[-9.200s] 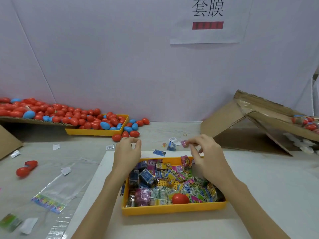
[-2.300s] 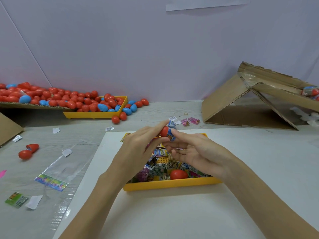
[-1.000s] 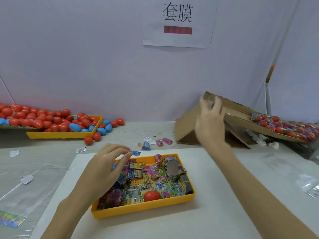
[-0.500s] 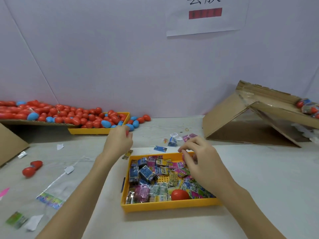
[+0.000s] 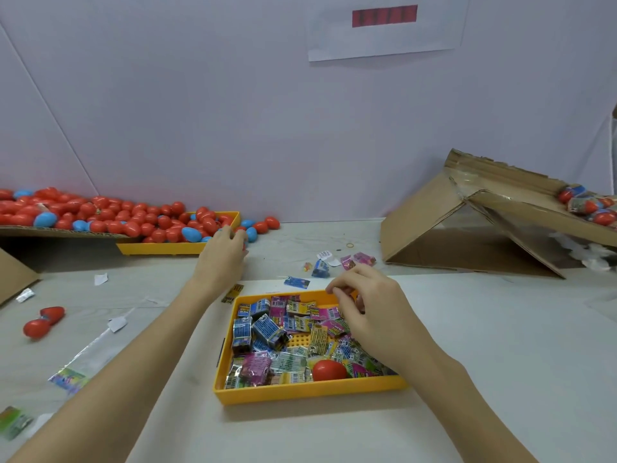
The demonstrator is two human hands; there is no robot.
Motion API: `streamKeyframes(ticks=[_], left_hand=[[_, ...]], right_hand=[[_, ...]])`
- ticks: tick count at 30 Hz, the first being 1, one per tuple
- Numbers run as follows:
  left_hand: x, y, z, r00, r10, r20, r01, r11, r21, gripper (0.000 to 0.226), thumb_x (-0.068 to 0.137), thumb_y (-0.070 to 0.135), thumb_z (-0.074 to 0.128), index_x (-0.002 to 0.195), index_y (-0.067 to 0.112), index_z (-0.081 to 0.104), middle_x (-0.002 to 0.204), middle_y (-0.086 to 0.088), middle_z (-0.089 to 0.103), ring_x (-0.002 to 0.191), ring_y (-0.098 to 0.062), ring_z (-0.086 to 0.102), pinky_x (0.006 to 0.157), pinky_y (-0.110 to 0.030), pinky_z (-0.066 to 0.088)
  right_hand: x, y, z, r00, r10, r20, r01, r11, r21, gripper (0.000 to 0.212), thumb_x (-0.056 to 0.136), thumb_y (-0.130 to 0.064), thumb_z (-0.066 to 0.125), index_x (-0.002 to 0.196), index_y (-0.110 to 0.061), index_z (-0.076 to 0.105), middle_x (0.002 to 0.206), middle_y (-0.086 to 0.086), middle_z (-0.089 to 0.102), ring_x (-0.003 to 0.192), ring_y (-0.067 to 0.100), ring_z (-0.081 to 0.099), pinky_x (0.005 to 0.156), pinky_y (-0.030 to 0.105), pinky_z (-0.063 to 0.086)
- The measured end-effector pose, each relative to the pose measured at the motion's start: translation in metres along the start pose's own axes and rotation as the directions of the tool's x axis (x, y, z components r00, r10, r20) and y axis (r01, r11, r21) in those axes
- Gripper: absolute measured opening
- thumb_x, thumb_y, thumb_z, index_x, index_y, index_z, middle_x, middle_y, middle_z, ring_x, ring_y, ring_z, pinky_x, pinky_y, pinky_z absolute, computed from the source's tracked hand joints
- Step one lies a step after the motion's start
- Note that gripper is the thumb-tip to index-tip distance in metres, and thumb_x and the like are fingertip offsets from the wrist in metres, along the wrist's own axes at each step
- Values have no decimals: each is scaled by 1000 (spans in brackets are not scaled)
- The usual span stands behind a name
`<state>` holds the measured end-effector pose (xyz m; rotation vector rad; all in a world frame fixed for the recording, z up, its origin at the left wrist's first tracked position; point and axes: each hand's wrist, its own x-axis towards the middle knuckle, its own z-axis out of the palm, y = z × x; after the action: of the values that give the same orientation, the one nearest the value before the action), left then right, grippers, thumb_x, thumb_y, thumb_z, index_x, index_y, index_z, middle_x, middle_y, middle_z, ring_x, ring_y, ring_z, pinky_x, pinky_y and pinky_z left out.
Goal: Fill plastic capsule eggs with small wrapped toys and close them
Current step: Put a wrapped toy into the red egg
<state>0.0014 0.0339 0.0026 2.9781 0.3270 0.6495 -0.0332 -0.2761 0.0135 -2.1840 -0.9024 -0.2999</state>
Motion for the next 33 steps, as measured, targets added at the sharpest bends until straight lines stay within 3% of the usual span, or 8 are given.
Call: streamKeyframes(ticks=[5,7,11,14,21,25,30,33], left_hand=[[-40,33,-44,988,-153,39,132,667,-733,30,87,27,83,115,24,71,107,-1,70,85,-17,69,74,-18,54],[-66,47,-58,990,-137,33,99,509,-855,30,83,26,86,110,26,71,101,3,77,89,-17,74,78,-23,60],[-106,67,-62,997,-67,-31,1,432,-902,35,81,24,84,113,22,70,109,8,77,101,-13,74,88,-23,59],[-116,66,-57,1000,7,7,3,446,-895,39,81,20,84,117,20,69,111,8,77,106,-15,73,91,-30,60],[-117,63,-60,1000,9,-22,-24,431,-902,38,83,22,81,119,21,67,114,8,76,106,-16,73,89,-28,61],[-119,64,-69,997,72,-15,-42,380,-924,19,108,10,50,119,14,64,104,5,71,85,-17,67,77,-24,56],[-131,83,-71,983,175,-57,-162,677,-718,22,97,49,66,99,27,72,96,12,63,92,-12,64,75,-19,49],[-132,89,-71,983,163,-84,-176,714,-677,33,77,58,75,92,28,74,91,13,62,88,-14,64,71,-20,51]], right_hand=[[0,-3,3,997,-29,67,29,1000,1,20,103,-13,61,115,-23,74,109,-10,66,99,3,57,89,20,49],[-1,-4,4,988,-55,144,56,998,-2,23,102,-15,63,117,-26,75,110,-10,67,101,4,56,90,23,48],[-4,-6,9,948,-47,316,81,992,-96,28,92,-41,75,119,-35,76,110,-13,66,106,7,53,91,31,47],[-4,-9,12,939,3,344,53,987,-154,37,85,-49,79,118,-32,74,110,-12,63,109,9,51,92,35,49],[-4,-6,8,958,0,287,25,996,-84,11,96,-28,73,105,-26,79,101,-10,71,93,4,60,83,18,47],[-3,-8,6,991,44,124,-56,994,94,15,102,-22,65,104,-25,80,97,-14,73,94,0,63,77,9,46],[-2,-10,4,980,97,174,-150,933,328,21,105,-21,59,104,-27,80,85,-6,75,84,11,70,75,27,58],[-4,-12,5,974,77,213,-152,919,363,20,104,-21,62,107,-22,81,88,-6,77,86,12,71,77,27,58]])
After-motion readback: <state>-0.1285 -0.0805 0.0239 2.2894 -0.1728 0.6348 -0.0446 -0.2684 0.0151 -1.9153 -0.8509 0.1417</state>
